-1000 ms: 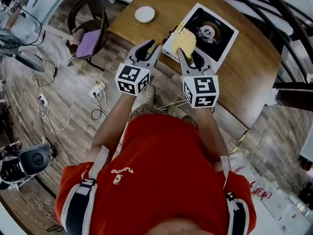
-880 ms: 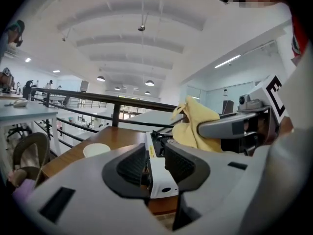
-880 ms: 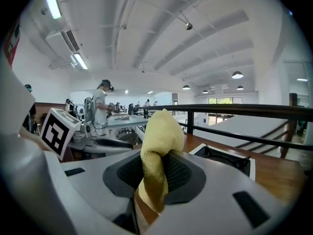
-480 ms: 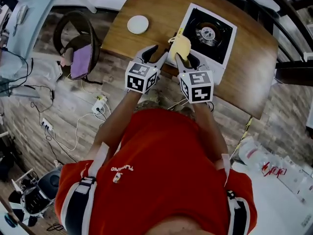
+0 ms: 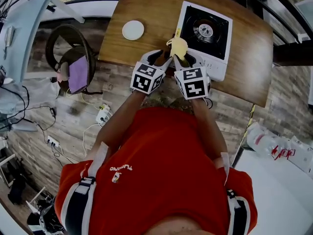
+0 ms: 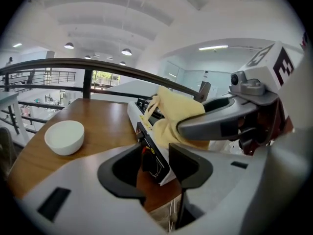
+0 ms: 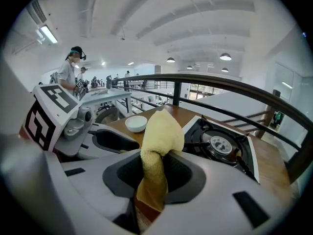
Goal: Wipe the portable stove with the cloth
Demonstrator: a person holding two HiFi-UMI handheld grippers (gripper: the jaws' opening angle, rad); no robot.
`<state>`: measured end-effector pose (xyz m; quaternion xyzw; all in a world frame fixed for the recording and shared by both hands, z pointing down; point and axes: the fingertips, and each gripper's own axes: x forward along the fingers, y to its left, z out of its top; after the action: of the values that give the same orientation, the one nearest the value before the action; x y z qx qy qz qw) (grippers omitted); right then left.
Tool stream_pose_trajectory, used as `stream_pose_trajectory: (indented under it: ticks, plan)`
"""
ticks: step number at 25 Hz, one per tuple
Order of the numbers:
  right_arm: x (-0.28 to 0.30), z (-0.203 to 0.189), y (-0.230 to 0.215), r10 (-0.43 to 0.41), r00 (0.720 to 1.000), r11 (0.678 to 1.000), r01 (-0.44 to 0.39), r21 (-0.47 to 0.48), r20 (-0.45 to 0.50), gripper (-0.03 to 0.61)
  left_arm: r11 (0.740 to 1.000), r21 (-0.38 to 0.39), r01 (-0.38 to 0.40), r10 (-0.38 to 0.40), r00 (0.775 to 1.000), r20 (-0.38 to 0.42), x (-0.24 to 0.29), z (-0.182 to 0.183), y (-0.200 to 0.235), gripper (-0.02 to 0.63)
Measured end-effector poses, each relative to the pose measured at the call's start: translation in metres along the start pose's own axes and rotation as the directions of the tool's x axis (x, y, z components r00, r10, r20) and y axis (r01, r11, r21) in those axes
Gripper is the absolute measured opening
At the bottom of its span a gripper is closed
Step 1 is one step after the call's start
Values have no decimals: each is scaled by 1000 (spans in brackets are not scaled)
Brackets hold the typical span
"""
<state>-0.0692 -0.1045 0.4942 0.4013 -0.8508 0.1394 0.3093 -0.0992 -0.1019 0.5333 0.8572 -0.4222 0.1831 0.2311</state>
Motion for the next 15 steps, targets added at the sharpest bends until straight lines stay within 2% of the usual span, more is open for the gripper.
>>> stream_pose_trajectory:
  ticks: [7,15]
  plan:
    - [4,-19,-7,-53,994,996,45,-79,-99,112,999,-3,36,-36,999,-18,6,-4,-2,169]
    - [-9,-34,-28,-50,991,996,40,-78,-124,112,998,-36,49,-50,999,-18,7,-2,-5,167]
